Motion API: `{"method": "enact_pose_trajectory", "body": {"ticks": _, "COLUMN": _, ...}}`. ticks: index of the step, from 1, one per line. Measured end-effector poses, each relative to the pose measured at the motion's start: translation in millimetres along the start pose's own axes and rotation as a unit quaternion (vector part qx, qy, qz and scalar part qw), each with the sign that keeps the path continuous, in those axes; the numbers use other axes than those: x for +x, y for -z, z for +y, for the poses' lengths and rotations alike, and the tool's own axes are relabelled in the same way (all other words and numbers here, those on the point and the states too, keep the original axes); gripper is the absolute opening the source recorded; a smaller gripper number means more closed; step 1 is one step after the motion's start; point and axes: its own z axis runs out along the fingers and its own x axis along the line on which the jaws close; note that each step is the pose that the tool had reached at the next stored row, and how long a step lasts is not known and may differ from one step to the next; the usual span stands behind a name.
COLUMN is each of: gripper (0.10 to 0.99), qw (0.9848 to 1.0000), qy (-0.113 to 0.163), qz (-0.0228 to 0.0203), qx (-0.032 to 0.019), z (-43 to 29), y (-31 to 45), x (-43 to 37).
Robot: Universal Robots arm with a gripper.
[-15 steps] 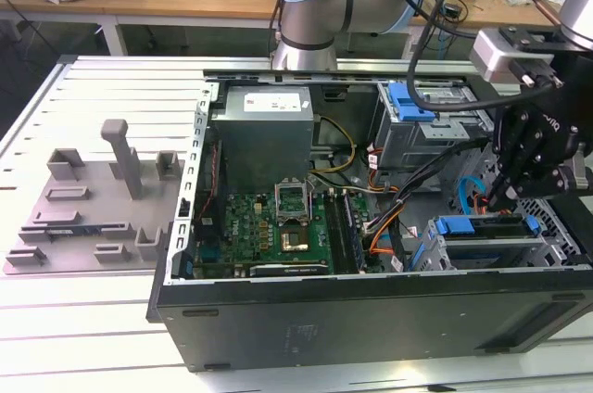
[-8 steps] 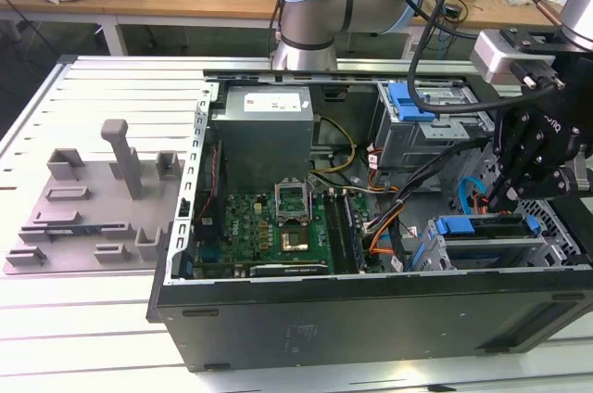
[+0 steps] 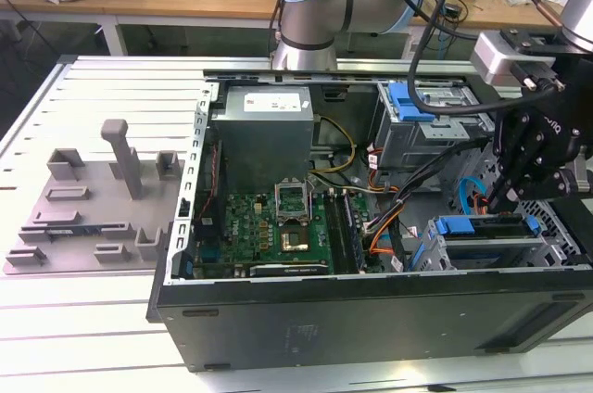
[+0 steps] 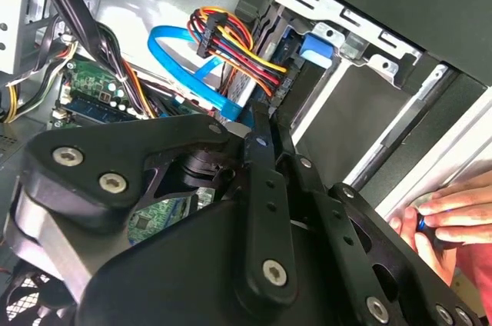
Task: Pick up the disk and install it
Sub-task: 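Insert the second disk wire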
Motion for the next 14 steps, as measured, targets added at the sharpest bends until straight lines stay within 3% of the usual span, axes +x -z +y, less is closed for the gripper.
{"method": "enact_pose_trajectory", "body": {"ticks": 14, "gripper": 0.161, "qw": 1.0, "qy": 0.0, "qz": 0.0001, "qx": 0.0, "z": -0.1, "y": -3.1, "x": 1.8}}
